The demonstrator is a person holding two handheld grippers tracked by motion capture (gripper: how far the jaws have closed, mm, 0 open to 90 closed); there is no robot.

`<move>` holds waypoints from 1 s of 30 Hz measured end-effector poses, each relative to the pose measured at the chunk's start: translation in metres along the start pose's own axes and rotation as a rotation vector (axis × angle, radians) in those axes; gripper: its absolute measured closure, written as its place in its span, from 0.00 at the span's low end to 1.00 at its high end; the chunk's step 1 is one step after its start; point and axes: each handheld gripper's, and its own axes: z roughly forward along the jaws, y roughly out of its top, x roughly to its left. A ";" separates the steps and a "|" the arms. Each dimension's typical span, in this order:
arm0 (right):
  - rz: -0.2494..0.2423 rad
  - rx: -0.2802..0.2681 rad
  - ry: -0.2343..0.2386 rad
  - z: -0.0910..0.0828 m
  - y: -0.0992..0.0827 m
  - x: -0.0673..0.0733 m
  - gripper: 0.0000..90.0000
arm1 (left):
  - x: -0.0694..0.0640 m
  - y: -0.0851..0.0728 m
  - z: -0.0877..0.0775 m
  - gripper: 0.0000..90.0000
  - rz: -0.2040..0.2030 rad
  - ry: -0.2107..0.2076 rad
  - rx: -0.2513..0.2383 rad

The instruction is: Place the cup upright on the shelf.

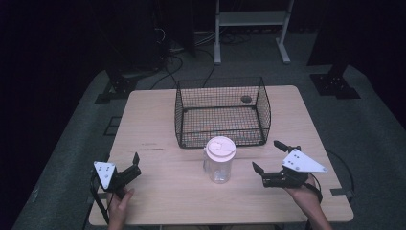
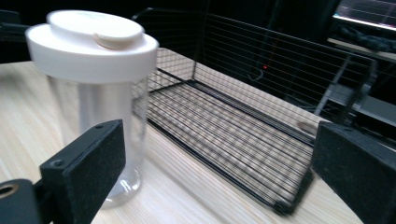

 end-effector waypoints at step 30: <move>-0.025 -0.018 0.171 0.048 0.018 0.043 0.02 | 0.001 0.000 0.000 0.00 -0.004 -0.003 -0.002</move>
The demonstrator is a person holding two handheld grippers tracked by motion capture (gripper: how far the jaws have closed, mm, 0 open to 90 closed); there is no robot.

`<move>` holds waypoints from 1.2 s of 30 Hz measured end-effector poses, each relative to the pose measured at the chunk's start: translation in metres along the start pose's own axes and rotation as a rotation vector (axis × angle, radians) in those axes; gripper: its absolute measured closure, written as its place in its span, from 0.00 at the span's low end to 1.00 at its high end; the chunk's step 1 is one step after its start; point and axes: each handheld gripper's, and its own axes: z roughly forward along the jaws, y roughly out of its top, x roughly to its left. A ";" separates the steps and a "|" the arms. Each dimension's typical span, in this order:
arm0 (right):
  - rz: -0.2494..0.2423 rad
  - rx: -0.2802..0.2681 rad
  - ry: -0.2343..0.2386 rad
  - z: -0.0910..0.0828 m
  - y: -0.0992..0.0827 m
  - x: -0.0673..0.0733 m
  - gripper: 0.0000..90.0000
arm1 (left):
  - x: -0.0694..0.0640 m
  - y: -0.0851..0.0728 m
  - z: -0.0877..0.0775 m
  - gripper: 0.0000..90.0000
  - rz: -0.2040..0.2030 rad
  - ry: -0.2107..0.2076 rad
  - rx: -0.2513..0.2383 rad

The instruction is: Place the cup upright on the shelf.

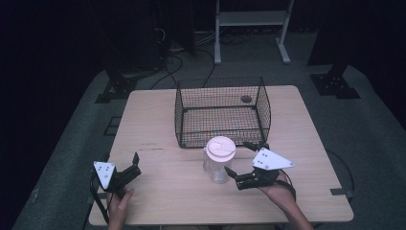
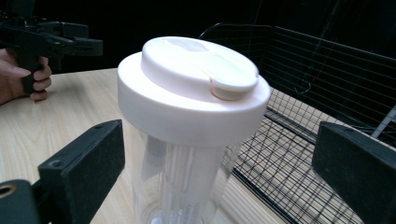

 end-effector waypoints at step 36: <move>-0.065 -0.010 -0.064 0.045 0.008 0.019 0.05 | 0.001 0.000 0.000 0.00 -0.008 -0.003 -0.002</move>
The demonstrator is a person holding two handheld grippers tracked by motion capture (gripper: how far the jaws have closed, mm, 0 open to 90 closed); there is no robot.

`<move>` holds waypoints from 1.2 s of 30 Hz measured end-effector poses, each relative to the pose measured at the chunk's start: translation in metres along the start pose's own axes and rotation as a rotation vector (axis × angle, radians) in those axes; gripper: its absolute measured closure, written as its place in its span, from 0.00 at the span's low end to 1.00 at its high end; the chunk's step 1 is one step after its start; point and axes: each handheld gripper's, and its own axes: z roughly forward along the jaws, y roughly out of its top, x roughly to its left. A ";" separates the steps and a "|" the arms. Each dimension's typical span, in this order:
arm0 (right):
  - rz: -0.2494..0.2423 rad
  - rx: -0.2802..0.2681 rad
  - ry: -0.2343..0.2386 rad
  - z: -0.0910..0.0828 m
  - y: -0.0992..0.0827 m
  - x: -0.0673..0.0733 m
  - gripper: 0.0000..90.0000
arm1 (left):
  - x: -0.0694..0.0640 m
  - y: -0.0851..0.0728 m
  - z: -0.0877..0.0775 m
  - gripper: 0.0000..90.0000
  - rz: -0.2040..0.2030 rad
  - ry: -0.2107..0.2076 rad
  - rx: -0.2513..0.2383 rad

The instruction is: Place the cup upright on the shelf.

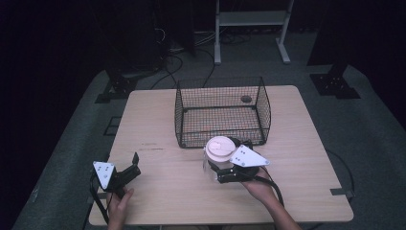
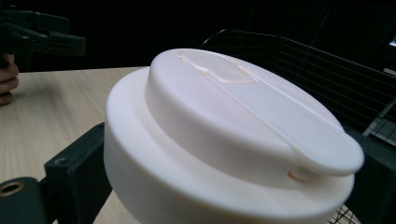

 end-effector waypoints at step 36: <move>-0.010 -0.051 -0.112 -0.015 0.069 -0.042 0.05 | 0.000 0.000 0.000 0.00 -0.006 0.001 -0.001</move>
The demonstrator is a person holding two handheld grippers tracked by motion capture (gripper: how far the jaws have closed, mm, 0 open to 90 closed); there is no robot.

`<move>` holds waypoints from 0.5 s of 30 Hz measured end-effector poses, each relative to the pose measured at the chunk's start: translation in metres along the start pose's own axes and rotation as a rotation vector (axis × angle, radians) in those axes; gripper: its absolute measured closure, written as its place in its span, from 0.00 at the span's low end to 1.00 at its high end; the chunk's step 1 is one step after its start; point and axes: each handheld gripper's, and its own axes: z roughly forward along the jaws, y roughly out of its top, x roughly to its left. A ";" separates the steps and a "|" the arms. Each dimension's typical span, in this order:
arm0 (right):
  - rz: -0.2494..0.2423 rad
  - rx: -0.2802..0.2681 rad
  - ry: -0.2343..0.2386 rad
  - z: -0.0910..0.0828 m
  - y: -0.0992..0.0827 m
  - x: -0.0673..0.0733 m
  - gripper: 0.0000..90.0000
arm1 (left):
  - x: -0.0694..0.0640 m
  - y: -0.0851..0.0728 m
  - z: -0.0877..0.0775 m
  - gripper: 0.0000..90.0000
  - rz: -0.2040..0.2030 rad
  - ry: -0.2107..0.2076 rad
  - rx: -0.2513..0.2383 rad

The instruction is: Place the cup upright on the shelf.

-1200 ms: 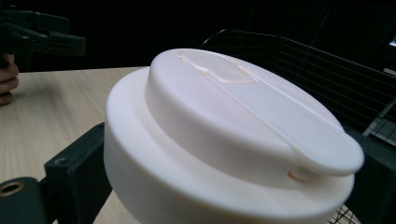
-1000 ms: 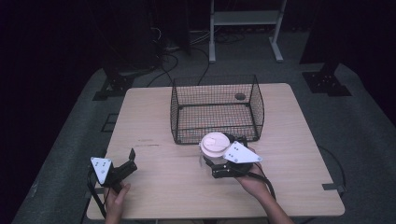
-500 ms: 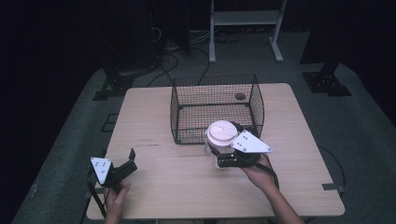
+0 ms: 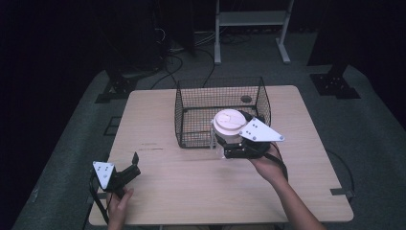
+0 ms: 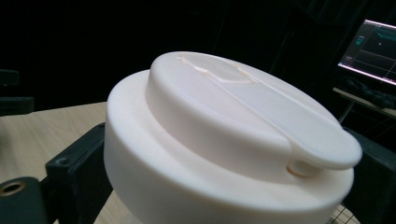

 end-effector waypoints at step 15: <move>-0.005 0.006 -0.025 0.016 0.021 -0.018 0.05 | 0.000 0.000 0.000 0.00 -0.004 0.000 0.001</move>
